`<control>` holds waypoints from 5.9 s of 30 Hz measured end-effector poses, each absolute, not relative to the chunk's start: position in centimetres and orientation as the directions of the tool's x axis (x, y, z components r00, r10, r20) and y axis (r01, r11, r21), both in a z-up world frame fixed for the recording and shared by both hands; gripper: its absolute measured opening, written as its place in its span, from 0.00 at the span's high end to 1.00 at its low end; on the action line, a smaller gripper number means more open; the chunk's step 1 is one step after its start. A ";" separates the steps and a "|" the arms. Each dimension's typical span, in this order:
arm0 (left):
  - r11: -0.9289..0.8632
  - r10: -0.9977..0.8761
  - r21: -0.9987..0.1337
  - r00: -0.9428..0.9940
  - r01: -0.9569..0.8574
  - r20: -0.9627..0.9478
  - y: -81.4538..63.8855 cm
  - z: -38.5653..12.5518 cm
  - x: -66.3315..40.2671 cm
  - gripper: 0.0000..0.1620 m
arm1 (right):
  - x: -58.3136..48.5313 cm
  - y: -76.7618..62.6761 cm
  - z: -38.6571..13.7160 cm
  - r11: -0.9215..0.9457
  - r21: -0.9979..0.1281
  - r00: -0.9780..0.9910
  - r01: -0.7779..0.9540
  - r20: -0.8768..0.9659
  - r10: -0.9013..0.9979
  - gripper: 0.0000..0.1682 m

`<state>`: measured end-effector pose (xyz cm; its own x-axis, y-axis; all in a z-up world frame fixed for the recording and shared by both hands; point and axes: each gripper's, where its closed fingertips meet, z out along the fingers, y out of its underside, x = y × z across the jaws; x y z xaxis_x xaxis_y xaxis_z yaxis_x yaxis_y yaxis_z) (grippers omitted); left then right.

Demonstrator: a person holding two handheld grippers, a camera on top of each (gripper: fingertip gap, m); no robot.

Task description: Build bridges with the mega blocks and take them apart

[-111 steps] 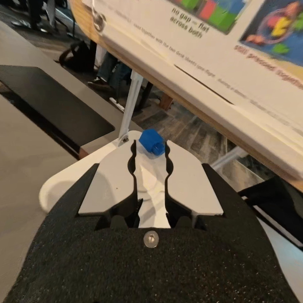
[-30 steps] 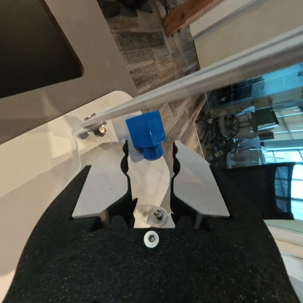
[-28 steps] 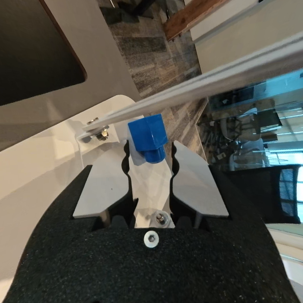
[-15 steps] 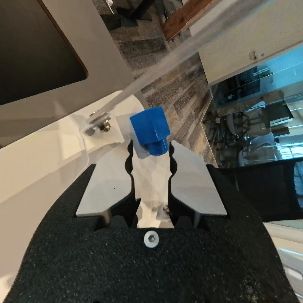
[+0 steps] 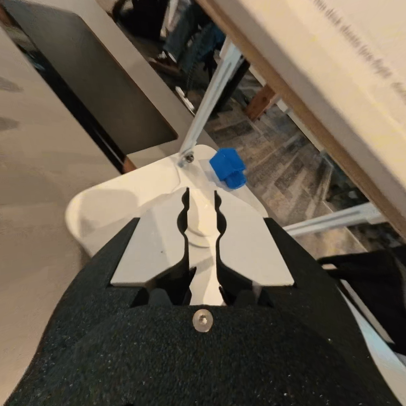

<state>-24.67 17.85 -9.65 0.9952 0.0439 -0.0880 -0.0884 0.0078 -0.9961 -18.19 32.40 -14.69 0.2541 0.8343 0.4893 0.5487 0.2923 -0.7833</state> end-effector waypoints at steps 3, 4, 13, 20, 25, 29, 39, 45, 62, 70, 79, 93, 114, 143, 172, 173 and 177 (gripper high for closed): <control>-0.113 -0.057 -0.986 0.992 -0.122 -0.116 21.2 -10.6 -27.5 0.77 | -16.5 30.0 -13.2 0.255 -0.864 0.272 0.434 0.395 0.877 0.90; -0.162 -0.096 -0.980 0.990 -0.117 -0.102 22.6 -11.4 -28.5 0.76 | -15.9 29.3 -12.8 0.249 -0.882 0.275 0.400 0.375 0.885 0.90; -0.354 -0.374 -0.894 0.918 -0.275 -0.134 31.6 -16.5 -33.0 0.75 | -12.2 26.3 -12.1 0.300 -0.937 0.277 0.179 0.340 0.899 0.95; -0.383 -0.498 -0.868 0.862 -0.317 -0.095 36.6 -17.6 -32.9 0.75 | -11.2 27.0 -11.6 0.215 -0.974 0.339 0.075 0.227 0.913 0.96; -0.380 -0.621 -0.871 0.784 -0.311 -0.009 39.1 -16.5 -31.7 0.67 | -10.1 26.3 -10.2 0.292 -0.956 0.371 -0.007 0.269 0.889 1.00; -0.357 -0.732 -0.867 0.681 -0.347 0.028 40.7 -16.8 -29.3 0.56 | -9.8 26.8 -10.3 0.283 -0.959 0.393 -0.007 0.258 0.883 1.00; -0.260 -0.879 -0.800 0.475 -0.540 -0.035 42.4 -19.0 -24.8 0.50 | -9.9 26.5 -10.4 0.314 -0.950 0.389 0.006 0.291 0.874 1.00; -0.253 -0.893 -0.784 0.449 -0.567 -0.036 42.9 -20.1 -24.2 0.75 | -9.9 26.3 -10.4 0.324 -0.946 0.385 0.008 0.302 0.872 1.00; -0.645 -0.266 -0.755 0.961 -0.123 0.070 26.2 -15.6 -40.4 0.77 | -9.6 26.4 -10.1 0.429 -0.903 0.442 0.025 0.395 0.805 1.00; -0.484 -0.168 -0.866 0.984 -0.129 -0.052 15.1 -8.8 -34.1 0.77 | -5.4 26.8 -8.6 0.450 -0.893 0.568 0.018 0.380 0.731 1.00; -0.126 -0.363 -0.917 0.878 -0.379 -0.312 6.3 -8.8 -14.1 0.77 | -1.4 14.9 -4.9 0.401 -0.905 0.442 -0.144 0.304 0.844 1.00; 0.208 -0.218 -0.856 0.831 -0.473 -0.512 2.7 -7.7 -5.9 0.77 | -3.2 3.7 -7.2 -0.348 -0.923 0.019 -0.165 -0.356 0.934 0.79; 0.000 -0.695 -0.854 0.614 -0.521 -0.374 -1.2 -13.5 -3.8 0.54 | -1.4 4.0 -11.5 -0.068 -0.966 -0.033 0.248 -0.079 0.996 0.81; -0.046 -0.829 -0.840 0.491 -0.540 -0.270 -3.0 -17.9 -1.8 0.64 | 0.8 0.0 -16.4 0.319 -0.802 -0.282 0.504 0.196 0.939 0.71; -0.260 -0.539 -0.811 0.776 -0.523 -0.328 1.0 -18.3 -3.5 0.73 | -0.1 0.4 -19.0 0.345 -0.791 -0.286 0.505 0.224 0.932 0.79; -0.262 -0.534 -0.812 0.779 -0.522 -0.328 1.0 -18.3 -3.5 0.73 | -0.1 0.4 -19.0 0.340 -0.794 -0.286 0.503 0.218 0.933 0.79; -0.242 -0.533 -0.821 0.778 -0.517 -0.333 1.1 -18.2 -3.6 0.68 | 0.1 0.5 -18.9 0.356 -0.792 -0.291 0.495 0.235 0.927 0.78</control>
<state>-3.56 1.11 -18.19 0.7778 -0.5328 -0.3334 -0.5175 -0.2418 -0.8208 0.07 0.46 -18.89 -0.2913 0.9274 0.2346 0.4954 0.3560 -0.7924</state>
